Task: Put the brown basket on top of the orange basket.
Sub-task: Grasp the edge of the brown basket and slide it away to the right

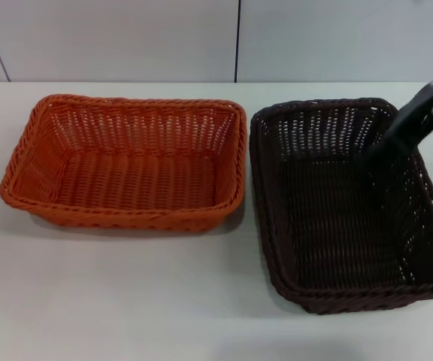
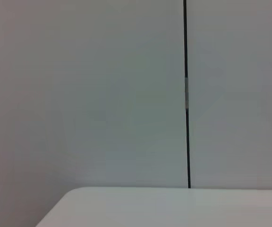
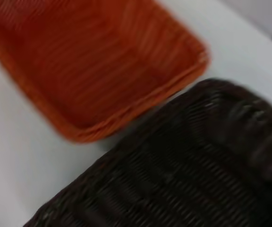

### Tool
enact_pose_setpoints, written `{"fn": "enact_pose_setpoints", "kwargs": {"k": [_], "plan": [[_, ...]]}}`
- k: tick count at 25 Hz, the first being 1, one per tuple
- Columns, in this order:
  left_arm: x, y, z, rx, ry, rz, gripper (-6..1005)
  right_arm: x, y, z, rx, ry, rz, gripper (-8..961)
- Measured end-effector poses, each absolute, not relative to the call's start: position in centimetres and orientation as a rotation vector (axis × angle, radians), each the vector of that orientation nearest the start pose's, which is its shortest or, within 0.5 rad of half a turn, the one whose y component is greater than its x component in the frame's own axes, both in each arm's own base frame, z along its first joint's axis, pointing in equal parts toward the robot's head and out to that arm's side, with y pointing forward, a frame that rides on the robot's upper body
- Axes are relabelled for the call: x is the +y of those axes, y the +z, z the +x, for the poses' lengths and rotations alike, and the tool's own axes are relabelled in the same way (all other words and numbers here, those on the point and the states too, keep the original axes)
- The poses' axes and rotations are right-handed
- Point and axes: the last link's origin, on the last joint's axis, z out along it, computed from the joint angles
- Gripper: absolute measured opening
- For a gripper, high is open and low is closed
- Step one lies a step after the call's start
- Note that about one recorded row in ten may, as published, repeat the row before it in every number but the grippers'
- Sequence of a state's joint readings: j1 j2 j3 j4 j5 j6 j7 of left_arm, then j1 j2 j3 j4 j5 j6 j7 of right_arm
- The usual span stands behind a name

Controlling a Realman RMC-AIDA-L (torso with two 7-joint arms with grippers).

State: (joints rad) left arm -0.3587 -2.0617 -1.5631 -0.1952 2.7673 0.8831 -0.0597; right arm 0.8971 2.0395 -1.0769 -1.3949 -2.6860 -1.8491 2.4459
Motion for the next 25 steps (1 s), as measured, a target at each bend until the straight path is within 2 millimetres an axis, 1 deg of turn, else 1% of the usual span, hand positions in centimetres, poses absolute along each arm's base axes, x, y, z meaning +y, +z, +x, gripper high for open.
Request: {"fn": "enact_pose_setpoints", "kwargs": {"k": [4, 8, 12, 19, 25], "plan": [[32.1, 2.6, -39.8, -0.702, -0.399, -1.389, 770, 37.7, 5.1, 9.9, 0.643, -0.611, -2.692, 804], [32.0, 2.9, -39.9, -0.701, -0.406, -1.372, 770, 36.7, 4.1, 8.7, 0.564, -0.659, -2.738, 804], [31.8, 3.3, -40.1, -0.703, -0.411, -1.345, 769, 35.5, 3.4, 8.0, 0.515, -0.687, -2.815, 804], [31.2, 4.0, -40.4, -0.691, -0.427, -1.299, 769, 34.2, 2.5, 8.0, 0.431, -0.801, -2.868, 804], [31.1, 4.2, -40.5, -0.693, -0.430, -1.285, 769, 33.0, 2.2, 7.2, 0.381, -0.800, -2.949, 803]]}}
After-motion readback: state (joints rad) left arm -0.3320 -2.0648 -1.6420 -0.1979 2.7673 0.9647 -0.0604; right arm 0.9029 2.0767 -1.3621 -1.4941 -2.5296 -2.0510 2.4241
